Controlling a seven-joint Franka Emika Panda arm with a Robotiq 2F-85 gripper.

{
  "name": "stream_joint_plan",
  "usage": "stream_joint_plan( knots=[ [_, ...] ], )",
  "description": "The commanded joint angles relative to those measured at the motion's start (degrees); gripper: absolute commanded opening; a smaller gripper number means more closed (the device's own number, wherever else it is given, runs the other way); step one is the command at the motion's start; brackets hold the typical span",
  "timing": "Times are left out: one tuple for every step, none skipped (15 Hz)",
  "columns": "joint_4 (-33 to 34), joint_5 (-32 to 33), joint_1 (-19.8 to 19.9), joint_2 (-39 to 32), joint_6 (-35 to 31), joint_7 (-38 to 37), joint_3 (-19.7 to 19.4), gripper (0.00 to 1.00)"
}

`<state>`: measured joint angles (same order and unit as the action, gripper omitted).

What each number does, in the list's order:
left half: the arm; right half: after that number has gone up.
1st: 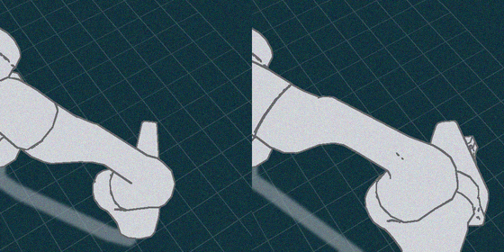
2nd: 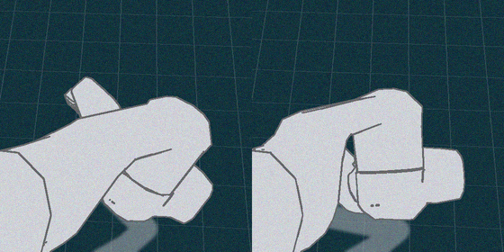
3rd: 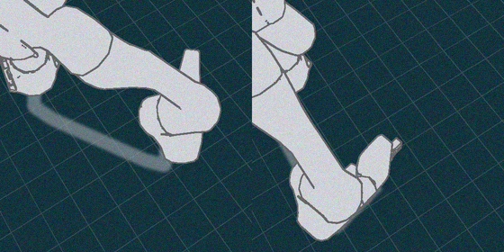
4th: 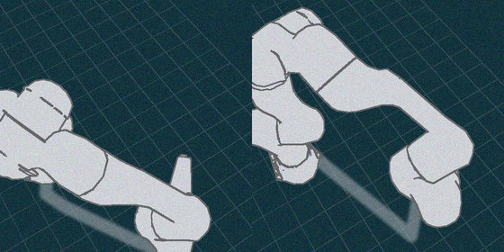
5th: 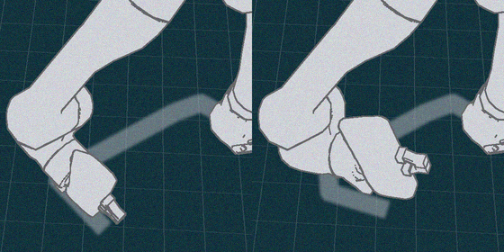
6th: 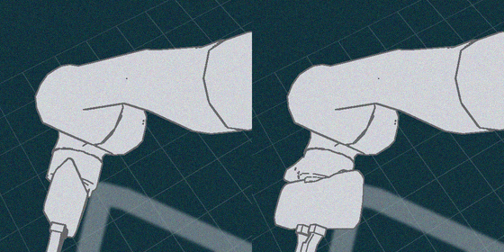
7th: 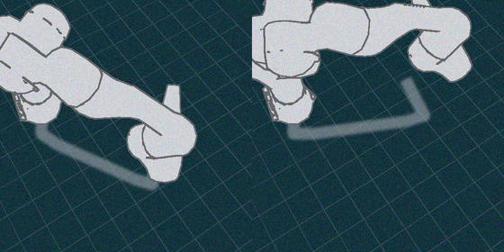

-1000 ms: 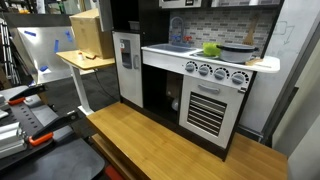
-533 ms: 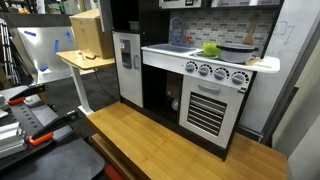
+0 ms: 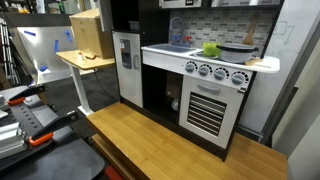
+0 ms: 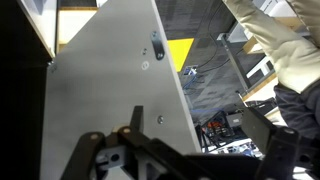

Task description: Open the top cabinet on the left

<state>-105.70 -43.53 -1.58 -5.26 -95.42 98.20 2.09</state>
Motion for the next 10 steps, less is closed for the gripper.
stream_joint_plan(
  knots=[
    [0.7, 2.9, -2.0, 1.4, 1.9, 0.4, 2.3, 1.00],
    [1.2, 3.5, -2.7, 1.6, 4.2, 1.8, 3.1, 1.00],
    [1.6, 4.1, -3.3, 1.8, 5.4, 2.4, 3.7, 1.00],
    [2.0, 4.4, -3.7, 1.9, 7.1, 3.3, 4.1, 1.00],
    [2.5, 4.6, -4.0, 2.0, 8.9, 4.4, 4.4, 1.00],
    [2.9, 4.9, -4.3, 2.0, 10.0, 4.9, 4.5, 1.00],
    [3.2, 5.1, -4.3, 2.0, 10.7, 5.3, 4.5, 1.00],
    [3.2, 5.3, -4.2, 2.0, 10.5, 5.3, 4.4, 1.00],
    [3.0, 5.1, -3.9, 2.1, 9.4, 4.6, 4.0, 1.00],
    [2.4, 5.0, -3.5, 2.5, 7.7, 3.7, 3.5, 1.00]
  ],
)
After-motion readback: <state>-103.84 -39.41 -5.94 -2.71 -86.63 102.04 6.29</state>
